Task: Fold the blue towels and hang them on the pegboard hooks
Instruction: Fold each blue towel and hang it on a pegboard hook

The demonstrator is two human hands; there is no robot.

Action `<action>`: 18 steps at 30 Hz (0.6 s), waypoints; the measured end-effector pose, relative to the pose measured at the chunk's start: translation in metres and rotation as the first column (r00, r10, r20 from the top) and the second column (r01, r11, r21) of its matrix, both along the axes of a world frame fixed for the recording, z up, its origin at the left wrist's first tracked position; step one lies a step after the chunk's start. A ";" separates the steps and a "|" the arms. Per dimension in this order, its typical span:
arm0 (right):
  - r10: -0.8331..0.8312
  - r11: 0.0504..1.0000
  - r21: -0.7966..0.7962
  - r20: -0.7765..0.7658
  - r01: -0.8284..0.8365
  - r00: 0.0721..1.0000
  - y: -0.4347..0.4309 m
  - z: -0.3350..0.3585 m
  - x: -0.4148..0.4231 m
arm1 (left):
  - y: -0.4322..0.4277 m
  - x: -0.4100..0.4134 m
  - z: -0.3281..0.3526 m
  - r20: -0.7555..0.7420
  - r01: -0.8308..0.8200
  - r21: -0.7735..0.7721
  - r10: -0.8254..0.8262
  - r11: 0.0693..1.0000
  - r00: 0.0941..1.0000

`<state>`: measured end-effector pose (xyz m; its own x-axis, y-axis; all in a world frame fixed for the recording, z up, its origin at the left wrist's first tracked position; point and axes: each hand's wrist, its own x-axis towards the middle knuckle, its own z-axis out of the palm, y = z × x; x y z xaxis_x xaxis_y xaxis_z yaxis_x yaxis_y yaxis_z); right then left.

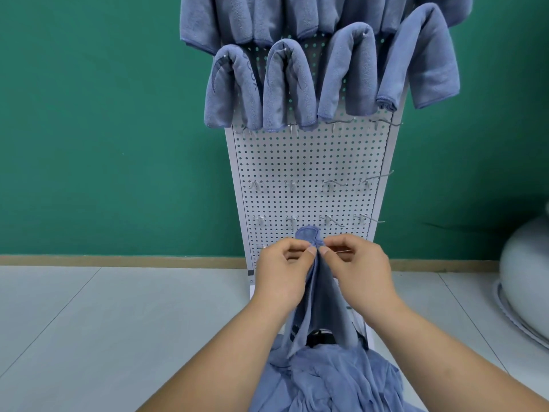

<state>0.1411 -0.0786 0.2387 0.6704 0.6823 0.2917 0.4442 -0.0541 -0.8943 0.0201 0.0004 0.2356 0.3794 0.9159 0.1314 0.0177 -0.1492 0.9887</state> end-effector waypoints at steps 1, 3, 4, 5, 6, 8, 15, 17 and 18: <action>-0.009 1.000 -0.003 0.013 0.009 1.000 -0.001 0.001 -0.001 | -0.001 0.000 0.001 0.010 0.001 -0.003 -0.001 1.000 1.000; -0.013 1.000 -0.012 0.051 0.014 0.999 -0.002 0.003 -0.003 | -0.001 -0.001 0.002 0.020 0.006 -0.006 -0.006 1.000 1.000; -0.011 1.000 -0.017 0.073 0.012 0.997 -0.003 0.003 -0.004 | -0.001 -0.001 0.002 0.022 0.009 -0.005 -0.009 1.000 1.000; -0.007 1.000 -0.022 0.095 0.009 0.995 -0.004 0.004 -0.006 | -0.001 -0.001 0.002 0.022 0.013 0.000 -0.013 1.000 1.000; -0.004 1.000 -0.028 0.113 0.007 0.994 -0.005 0.004 -0.007 | -0.001 -0.001 0.002 0.019 0.016 0.012 -0.017 1.000 1.000; 0.001 0.999 -0.035 0.121 0.003 0.993 -0.005 0.005 -0.009 | 0.000 0.000 0.001 0.008 0.028 0.041 -0.029 0.999 1.000; -0.016 0.999 -0.047 0.150 0.024 0.989 -0.004 0.002 -0.010 | 0.006 -0.001 -0.001 -0.045 0.174 0.020 -0.173 0.985 0.984; -0.036 0.996 -0.073 0.185 0.050 0.982 -0.002 -0.001 -0.004 | 0.005 -0.002 -0.001 -0.092 0.186 0.056 -0.180 0.981 0.979; -0.039 0.995 -0.086 0.204 0.058 0.978 -0.002 -0.003 -0.002 | 0.005 -0.003 -0.001 -0.114 0.176 0.078 -0.167 0.981 0.979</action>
<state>0.1391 -0.0803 0.2357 0.6371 0.6803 0.3624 0.6095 -0.1568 -0.7771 0.0174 0.0055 0.2342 0.5462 0.8226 0.1581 0.0890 -0.2446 0.9655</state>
